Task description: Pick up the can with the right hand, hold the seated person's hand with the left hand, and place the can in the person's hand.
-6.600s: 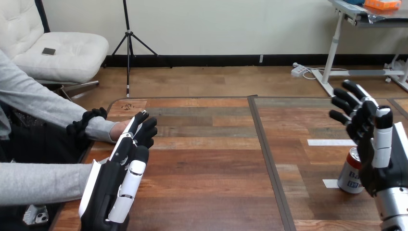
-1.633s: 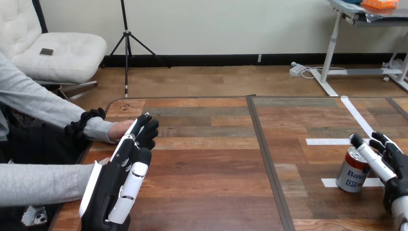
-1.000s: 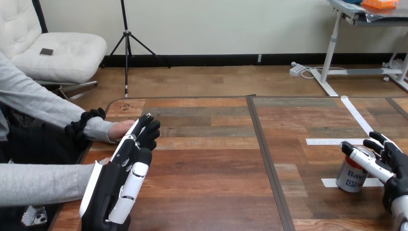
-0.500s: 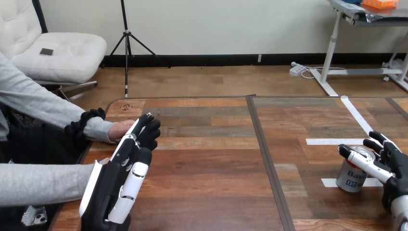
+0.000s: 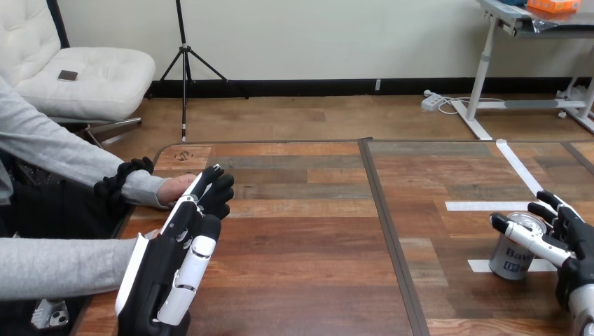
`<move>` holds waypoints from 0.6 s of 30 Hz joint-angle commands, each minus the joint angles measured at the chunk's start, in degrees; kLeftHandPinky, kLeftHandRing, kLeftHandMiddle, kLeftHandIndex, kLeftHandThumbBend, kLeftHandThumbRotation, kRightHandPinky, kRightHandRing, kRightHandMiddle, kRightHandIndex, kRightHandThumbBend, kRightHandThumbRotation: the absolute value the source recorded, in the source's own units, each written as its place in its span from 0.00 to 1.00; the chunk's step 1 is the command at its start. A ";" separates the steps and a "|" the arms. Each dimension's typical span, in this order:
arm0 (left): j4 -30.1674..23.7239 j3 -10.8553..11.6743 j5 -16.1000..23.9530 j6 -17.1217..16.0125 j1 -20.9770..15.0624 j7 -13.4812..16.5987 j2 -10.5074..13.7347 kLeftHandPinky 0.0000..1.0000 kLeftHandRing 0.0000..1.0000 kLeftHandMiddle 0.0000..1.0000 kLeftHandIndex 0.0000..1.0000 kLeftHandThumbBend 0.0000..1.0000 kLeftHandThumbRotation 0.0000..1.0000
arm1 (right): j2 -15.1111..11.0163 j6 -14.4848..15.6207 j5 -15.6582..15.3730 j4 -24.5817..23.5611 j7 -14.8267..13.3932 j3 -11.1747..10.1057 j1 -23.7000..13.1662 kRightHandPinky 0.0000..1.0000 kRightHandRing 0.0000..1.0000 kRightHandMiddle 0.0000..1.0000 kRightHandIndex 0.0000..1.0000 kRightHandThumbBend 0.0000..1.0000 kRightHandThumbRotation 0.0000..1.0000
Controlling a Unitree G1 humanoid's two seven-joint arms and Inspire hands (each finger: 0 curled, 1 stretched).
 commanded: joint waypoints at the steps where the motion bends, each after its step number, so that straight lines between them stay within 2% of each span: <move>1: -3.03 0.44 -0.48 0.15 -2.39 0.07 0.00 0.90 0.91 0.90 0.91 0.50 0.83 | -0.99 0.20 0.24 -1.18 0.10 -0.02 -5.24 0.87 0.88 0.87 0.89 1.00 0.11; 18: -2.53 0.43 -0.54 -0.56 -2.58 0.10 -0.18 0.90 0.91 0.90 0.91 0.52 0.82 | -1.61 0.73 -0.95 -1.37 -0.62 0.72 -4.98 0.88 0.88 0.87 0.88 1.00 0.03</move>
